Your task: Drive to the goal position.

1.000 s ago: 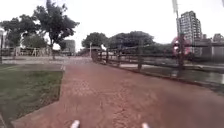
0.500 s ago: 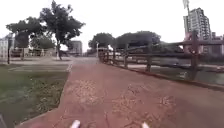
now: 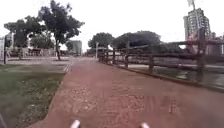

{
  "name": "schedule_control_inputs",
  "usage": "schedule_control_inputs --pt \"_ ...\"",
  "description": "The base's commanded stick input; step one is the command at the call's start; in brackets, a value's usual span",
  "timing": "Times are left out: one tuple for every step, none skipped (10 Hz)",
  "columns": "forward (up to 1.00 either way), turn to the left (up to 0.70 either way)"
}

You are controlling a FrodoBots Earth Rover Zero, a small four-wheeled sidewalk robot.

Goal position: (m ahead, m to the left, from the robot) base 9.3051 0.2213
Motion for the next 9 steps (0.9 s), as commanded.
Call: schedule_control_inputs --pt "0.5 0.04" --pt "0.5 0.04" --pt "0.5 0.04" --pt "0.5 0.04" --pt "0.5 0.54" --pt "0.5 0.54" --pt "0.5 0.54" --pt "0.5 0.54" --pt "0.5 0.54"
